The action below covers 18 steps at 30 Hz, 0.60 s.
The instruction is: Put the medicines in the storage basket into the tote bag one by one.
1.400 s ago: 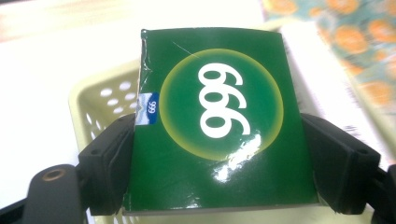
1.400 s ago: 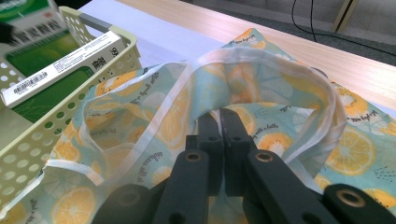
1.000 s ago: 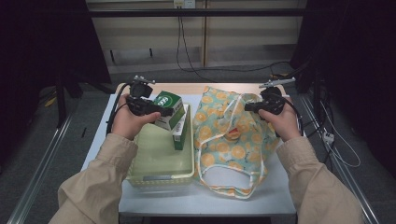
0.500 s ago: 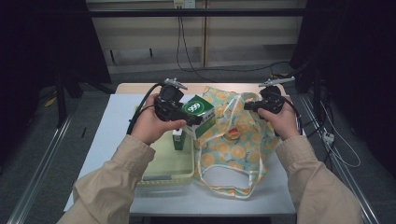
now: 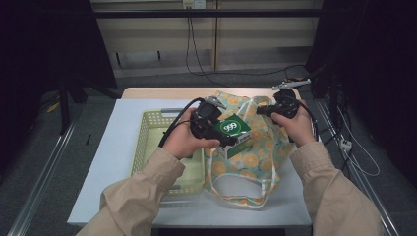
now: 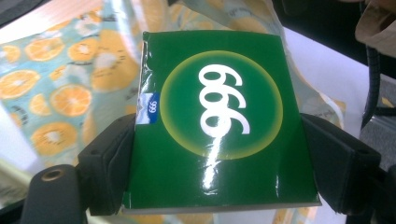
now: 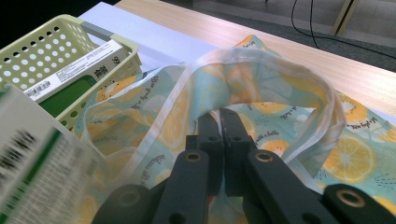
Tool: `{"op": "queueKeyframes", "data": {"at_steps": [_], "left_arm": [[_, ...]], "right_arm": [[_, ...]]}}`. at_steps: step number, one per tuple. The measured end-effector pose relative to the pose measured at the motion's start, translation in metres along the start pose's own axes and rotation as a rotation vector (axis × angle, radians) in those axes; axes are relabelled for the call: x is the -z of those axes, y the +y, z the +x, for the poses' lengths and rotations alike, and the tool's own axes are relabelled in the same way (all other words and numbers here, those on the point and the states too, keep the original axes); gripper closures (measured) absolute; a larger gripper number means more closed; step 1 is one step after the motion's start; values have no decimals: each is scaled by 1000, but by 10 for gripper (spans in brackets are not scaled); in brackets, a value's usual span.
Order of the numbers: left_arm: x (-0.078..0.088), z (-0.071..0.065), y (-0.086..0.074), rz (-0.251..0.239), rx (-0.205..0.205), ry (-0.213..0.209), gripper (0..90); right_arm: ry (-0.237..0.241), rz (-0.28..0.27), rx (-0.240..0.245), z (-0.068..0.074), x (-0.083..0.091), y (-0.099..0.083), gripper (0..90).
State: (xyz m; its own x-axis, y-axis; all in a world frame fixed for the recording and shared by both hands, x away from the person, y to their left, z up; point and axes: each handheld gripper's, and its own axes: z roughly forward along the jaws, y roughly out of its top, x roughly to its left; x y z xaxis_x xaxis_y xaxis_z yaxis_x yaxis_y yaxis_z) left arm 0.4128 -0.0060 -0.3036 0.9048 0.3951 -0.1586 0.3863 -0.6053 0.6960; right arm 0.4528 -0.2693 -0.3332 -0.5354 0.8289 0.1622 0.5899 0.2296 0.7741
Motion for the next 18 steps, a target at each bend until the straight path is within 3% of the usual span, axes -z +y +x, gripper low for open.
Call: {"op": "queueKeyframes", "data": {"at_steps": [5,9,15,16,18], "left_arm": [[-22,0,1,13,6,-20,175],[-34,-2,1,11,12,-65,175],[-42,-14,5,18,-23,-97,176],[-42,-17,6,28,-32,-78,175],[-46,-18,7,23,-35,-105,176]], "right_arm": [[1,0,2,0,2,0,899],[0,-7,-4,-1,4,0,899],[-4,-14,-9,-3,7,0,899],[-5,-15,-10,-3,7,0,899],[-3,-16,-9,-3,7,0,899]]}}
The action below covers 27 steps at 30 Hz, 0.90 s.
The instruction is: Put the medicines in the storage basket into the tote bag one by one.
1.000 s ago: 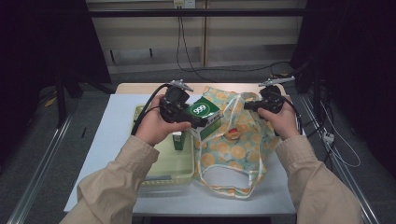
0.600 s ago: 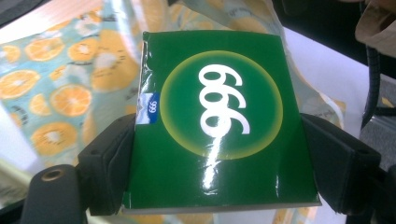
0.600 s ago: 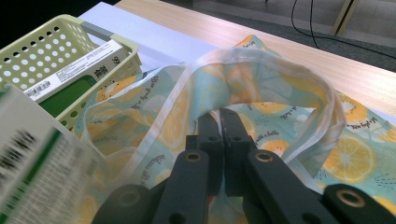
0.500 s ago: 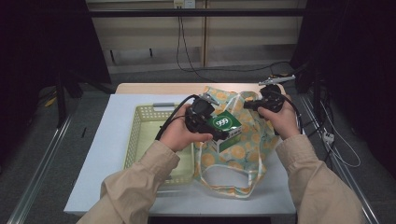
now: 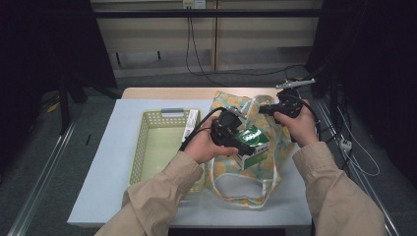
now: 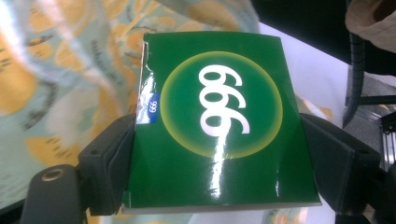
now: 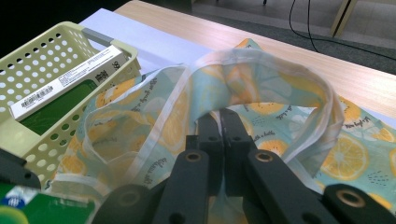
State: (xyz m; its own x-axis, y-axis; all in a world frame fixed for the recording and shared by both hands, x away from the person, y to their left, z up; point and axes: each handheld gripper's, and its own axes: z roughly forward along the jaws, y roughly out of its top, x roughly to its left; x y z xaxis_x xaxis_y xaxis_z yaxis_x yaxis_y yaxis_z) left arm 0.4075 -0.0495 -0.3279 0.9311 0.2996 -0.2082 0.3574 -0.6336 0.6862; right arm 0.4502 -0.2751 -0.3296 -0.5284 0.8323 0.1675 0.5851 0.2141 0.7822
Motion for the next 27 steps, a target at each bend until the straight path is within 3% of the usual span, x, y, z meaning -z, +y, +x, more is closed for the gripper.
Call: {"op": "queueKeyframes", "data": {"at_steps": [8,12,13,18,27], "left_arm": [[-15,10,-2,8,15,54,175],[-20,17,-2,-5,33,43,175],[-21,17,-1,1,26,70,175],[-31,21,-1,-5,40,57,175],[-49,31,10,-31,67,94,174]], "right_arm": [[7,-6,5,5,2,1,899],[6,-7,2,4,4,1,899],[5,-8,1,4,4,1,899],[5,-8,-6,4,4,2,899],[8,2,2,8,3,5,899]]}}
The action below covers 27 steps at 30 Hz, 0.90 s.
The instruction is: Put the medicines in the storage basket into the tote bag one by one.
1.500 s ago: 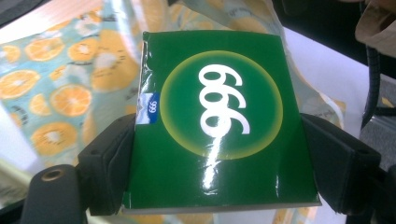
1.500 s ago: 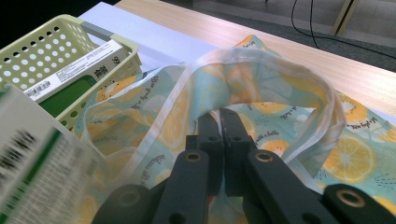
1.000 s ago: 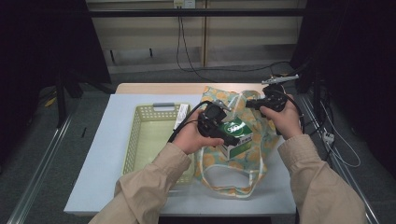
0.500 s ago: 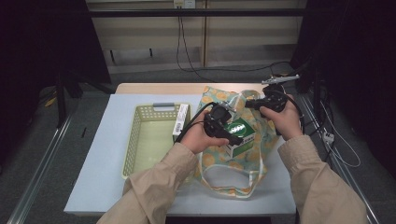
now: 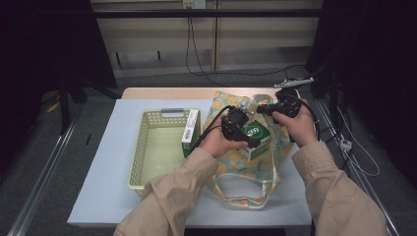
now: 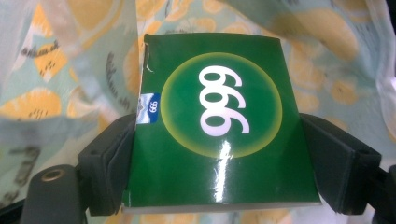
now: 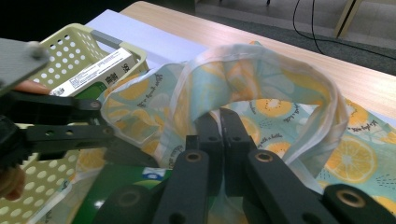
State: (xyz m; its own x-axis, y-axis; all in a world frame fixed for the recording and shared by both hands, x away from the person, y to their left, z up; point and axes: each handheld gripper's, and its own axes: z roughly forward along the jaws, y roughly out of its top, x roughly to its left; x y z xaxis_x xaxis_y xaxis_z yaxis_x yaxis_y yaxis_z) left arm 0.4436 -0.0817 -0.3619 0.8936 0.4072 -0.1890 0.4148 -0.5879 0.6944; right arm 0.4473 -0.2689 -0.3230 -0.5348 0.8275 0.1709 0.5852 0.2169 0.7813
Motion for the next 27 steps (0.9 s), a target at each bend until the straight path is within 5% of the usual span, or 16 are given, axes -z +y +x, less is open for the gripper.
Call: {"op": "queueKeyframes", "data": {"at_steps": [4,7,18,22,27], "left_arm": [[-7,2,6,-71,-24,77,146],[-5,4,7,-103,27,45,126],[22,2,-6,-81,10,3,123],[37,1,-13,-57,8,-12,191],[57,1,-23,-22,-40,-31,405]], "right_arm": [[-7,-5,-5,-2,1,1,899],[-11,-3,-11,-4,2,-1,899],[-17,0,-10,-5,1,-3,899],[-19,0,-8,-4,0,-2,899],[-29,-6,-12,-4,-1,-1,899]]}}
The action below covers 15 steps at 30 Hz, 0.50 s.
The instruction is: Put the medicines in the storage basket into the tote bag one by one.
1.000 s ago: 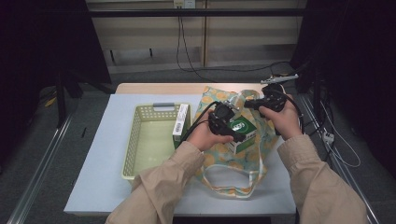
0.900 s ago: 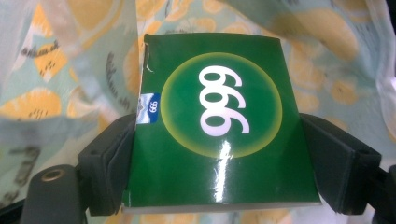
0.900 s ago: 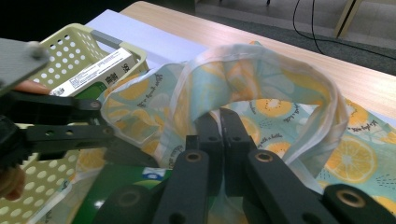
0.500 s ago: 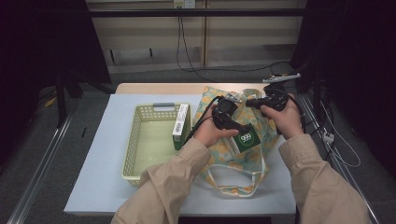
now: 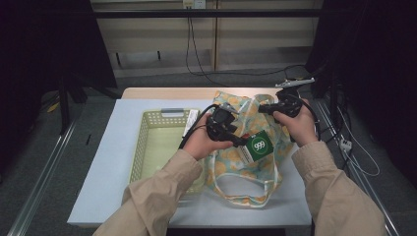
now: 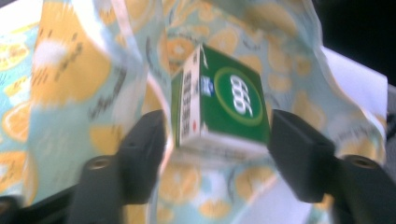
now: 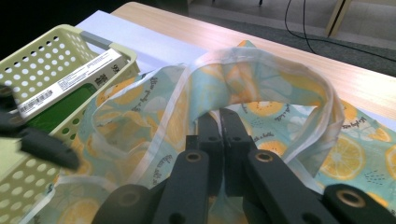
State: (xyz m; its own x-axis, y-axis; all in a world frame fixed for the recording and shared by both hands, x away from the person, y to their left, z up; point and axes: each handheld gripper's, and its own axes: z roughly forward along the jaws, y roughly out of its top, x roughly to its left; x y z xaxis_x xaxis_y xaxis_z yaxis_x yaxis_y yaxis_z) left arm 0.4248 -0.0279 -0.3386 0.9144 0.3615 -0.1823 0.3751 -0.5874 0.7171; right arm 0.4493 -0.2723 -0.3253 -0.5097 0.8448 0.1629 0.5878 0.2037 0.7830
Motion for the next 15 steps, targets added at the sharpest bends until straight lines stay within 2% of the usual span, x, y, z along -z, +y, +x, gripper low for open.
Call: {"op": "queueKeyframes", "data": {"at_steps": [3,4,5,6,7,8,9,11,12,15], "left_arm": [[2,-4,-4,50,-25,-20,569],[0,-6,-5,67,-37,-27,644],[-3,-8,-5,81,-37,-17,698],[-8,-9,-5,103,-46,-31,741],[-13,-10,-6,115,-35,-25,784],[-19,-11,-7,120,-29,-32,806],[-24,-11,-7,146,-40,-26,840],[-37,-12,-8,169,-35,-7,876],[-43,-12,-8,171,-33,-11,879],[-59,-13,-4,137,-26,-4,884]], "right_arm": [[-9,-5,-7,-2,0,1,899],[-10,-8,-10,-3,1,1,899],[-12,-12,-14,-3,2,2,899],[-14,-15,-12,-4,3,3,899],[-16,-17,-13,-4,4,3,899],[-19,-19,-11,-4,5,4,899],[-17,-20,-11,-4,7,5,899],[-19,-24,-9,-4,9,6,899],[-20,-26,-8,-4,10,6,899],[-14,-33,-9,-4,13,6,899]]}}
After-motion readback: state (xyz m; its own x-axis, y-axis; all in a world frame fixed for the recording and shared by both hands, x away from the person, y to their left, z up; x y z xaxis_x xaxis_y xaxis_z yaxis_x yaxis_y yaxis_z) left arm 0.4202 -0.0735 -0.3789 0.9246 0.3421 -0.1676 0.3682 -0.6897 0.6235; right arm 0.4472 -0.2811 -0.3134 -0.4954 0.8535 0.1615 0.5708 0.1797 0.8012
